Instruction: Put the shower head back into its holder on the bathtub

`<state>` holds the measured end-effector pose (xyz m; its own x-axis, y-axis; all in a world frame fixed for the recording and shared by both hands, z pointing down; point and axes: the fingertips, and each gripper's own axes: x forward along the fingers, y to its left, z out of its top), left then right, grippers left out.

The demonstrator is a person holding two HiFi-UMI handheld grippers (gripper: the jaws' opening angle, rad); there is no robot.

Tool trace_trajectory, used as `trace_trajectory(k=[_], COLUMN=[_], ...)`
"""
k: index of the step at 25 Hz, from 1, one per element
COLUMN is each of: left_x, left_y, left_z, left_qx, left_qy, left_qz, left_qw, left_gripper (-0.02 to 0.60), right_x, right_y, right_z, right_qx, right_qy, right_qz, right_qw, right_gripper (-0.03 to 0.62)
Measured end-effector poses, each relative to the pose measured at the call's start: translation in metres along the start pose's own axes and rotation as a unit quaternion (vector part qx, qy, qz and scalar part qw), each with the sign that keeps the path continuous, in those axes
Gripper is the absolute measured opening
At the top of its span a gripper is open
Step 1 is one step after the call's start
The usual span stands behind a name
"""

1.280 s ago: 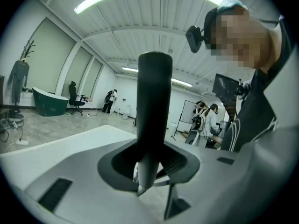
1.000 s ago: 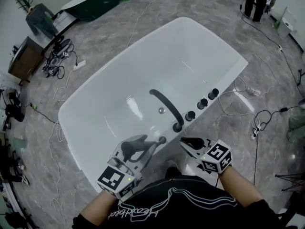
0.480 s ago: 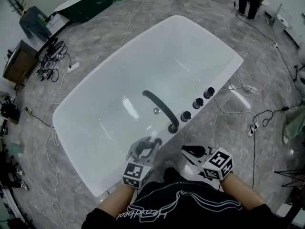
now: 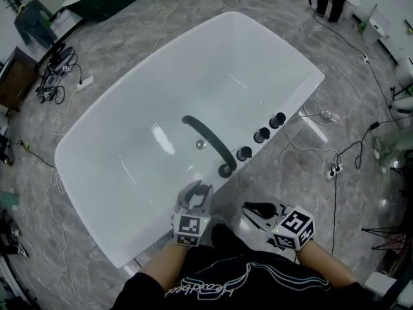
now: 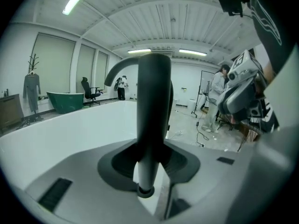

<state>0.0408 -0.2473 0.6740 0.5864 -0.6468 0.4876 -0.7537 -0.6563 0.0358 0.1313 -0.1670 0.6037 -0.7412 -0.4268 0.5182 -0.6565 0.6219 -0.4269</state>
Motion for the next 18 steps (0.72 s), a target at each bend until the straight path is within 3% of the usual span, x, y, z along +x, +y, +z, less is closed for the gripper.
trace_trajectory(k=[8,18], left_x=[0.021,0.020], left_y=[0.002,-0.005], left_z=[-0.032,-0.051], left_qx=[0.004,0.014], left_qy=[0.023,0.051], left_qz=[0.002,-0.030], left_qw=[0.9997,0.9982], left_gripper=[0.130,0.130], right_x=[-0.008,0.006], right_y=[-0.005,0.006], right_z=[-0.018,-0.002], right_qx=[0.010,0.004], right_qy=[0.019,0.012], right_qz=[-0.012,-0.003], right_qw=[1.000,1.000], right_gripper=[0.041,0.041])
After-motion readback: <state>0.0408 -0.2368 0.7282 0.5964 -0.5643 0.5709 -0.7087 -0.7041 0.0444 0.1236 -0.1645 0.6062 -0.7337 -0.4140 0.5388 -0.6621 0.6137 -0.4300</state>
